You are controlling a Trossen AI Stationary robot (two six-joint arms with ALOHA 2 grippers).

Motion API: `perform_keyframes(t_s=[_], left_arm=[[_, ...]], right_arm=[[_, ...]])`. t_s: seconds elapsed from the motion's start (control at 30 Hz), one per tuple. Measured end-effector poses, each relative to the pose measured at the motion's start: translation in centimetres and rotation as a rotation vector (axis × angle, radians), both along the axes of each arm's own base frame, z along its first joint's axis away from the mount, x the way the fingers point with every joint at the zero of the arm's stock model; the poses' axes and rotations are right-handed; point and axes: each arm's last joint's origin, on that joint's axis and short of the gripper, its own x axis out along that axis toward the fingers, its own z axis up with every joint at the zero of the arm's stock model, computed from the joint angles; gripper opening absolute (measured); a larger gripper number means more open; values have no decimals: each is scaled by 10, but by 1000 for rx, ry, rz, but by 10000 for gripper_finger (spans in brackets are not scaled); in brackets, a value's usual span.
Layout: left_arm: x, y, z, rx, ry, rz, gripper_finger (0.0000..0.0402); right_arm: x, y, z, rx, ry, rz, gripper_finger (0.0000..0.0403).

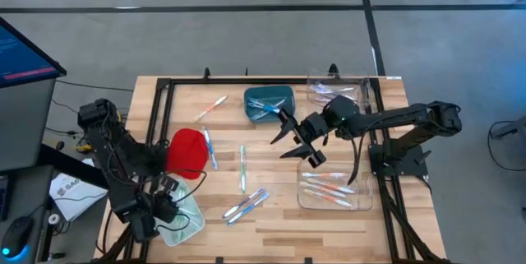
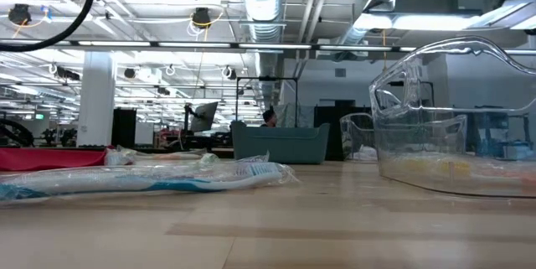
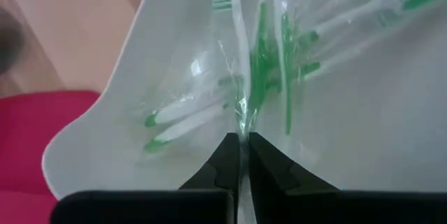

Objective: Pick & Place Toothbrushes
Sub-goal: Put the green toothbrush into the white bin

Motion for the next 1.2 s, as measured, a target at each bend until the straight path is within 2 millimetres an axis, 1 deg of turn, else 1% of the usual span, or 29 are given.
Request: perform_keyframes(t_s=[0.13, 0.43, 0.57, 0.83, 0.93, 1.03, 1.2], left_arm=[[1, -2, -1, -9, -33, -4, 6], [2, -4, 0, -32, -63, 8, 6], [2, -1, 0, -6, -88, 56, 6], [0, 1, 0, 1, -26, 56, 5], [0, 2, 7, 29, -8, 57, 5], [0, 1, 18, 54, 2, 57, 5], [2, -4, 30, 28, -19, 60, 5]], right_arm=[[0, 5, 0, 6, 0, -1, 194], [1, 6, -1, 7, 11, 2, 198], [1, 6, -1, 7, 10, 2, 197], [0, 6, 0, -3, 0, -2, 194], [1, 7, 1, -5, -6, 0, 196], [1, 7, 1, -5, -6, 2, 196], [1, 9, 1, -5, -6, 8, 194]])
